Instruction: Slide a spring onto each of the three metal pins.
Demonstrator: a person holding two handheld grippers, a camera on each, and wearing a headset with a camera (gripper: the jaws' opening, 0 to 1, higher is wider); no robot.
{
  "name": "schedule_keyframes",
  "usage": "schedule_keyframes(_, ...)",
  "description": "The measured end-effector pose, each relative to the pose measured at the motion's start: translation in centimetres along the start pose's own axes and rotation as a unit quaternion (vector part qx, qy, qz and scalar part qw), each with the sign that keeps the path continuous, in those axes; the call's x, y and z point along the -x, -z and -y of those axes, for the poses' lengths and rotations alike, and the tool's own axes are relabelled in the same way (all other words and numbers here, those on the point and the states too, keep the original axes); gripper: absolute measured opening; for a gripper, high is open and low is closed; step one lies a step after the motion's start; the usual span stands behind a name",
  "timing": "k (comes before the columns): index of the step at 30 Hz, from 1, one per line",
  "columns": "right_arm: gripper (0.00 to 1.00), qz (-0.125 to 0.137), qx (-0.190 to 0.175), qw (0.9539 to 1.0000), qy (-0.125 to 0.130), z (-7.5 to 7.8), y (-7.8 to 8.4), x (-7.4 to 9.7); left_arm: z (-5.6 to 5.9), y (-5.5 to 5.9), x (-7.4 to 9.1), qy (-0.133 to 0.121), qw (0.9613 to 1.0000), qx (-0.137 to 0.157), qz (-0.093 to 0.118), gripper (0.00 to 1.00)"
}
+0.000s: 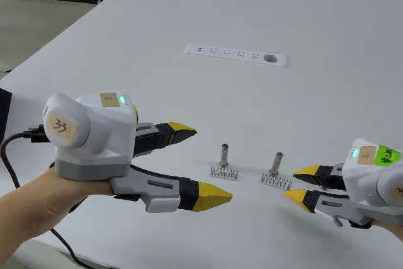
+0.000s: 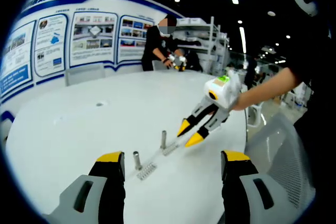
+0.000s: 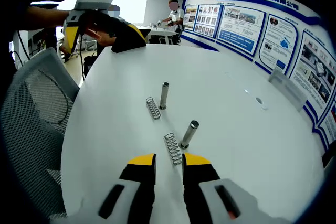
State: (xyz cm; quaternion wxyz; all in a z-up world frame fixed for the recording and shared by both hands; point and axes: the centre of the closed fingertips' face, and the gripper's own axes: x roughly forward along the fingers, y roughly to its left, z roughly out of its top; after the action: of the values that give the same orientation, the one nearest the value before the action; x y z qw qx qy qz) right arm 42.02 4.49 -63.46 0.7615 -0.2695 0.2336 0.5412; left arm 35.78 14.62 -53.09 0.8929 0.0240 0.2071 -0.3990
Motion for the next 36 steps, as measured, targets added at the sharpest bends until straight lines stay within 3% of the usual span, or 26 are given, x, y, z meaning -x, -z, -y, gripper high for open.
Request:
schedule_keyframes(5, 0.21, -0.014, -0.017, 0.9997, 0.01, 0.6, 0.5, -0.9, -0.2, 0.5, 0.4, -0.003, 1.0, 0.005, -0.003, 0.76)
schedule_keyframes(14, 0.21, -0.027, -0.049, 0.9984, -0.004, 0.3, 0.6, -2.0, -0.9, 0.8, 0.7, -0.012, 0.9999, 0.011, -0.004, 0.75)
schedule_keyframes(17, 0.21, -0.043, -0.033, 0.9985, -0.001, 0.4, 1.0, -2.4, -1.1, 0.7, 0.8, -0.014, 0.9999, 0.01, -0.002, 0.75)
schedule_keyframes(21, 0.19, -0.058, -0.04, 0.9975, -0.005, 0.2, 1.3, -2.6, -1.3, 0.5, 0.9, -0.017, 0.9998, 0.01, 0.003, 0.75)
schedule_keyframes(27, 0.15, -0.062, -0.039, 0.9972, -0.016, -0.1, 1.4, -2.5, -1.3, 0.7, 0.9, -0.016, 0.9998, 0.011, 0.0, 0.75)
schedule_keyframes(33, 0.12, -0.061, -0.078, 0.9946, -0.029, -0.6, 1.5, -2.6, -0.9, 0.9, 0.7, -0.013, 0.9999, 0.01, -0.001, 0.75)
schedule_keyframes(34, 0.11, -0.063, -0.1, 0.9923, -0.035, -0.9, 1.5, -2.6, -0.9, 1.0, 0.7, -0.013, 0.9999, 0.009, -0.003, 0.75)
schedule_keyframes(36, 0.11, -0.063, -0.086, 0.9937, -0.035, -1.0, 1.4, -2.7, -0.7, 1.2, 0.6, -0.013, 0.9999, 0.009, -0.006, 0.74)
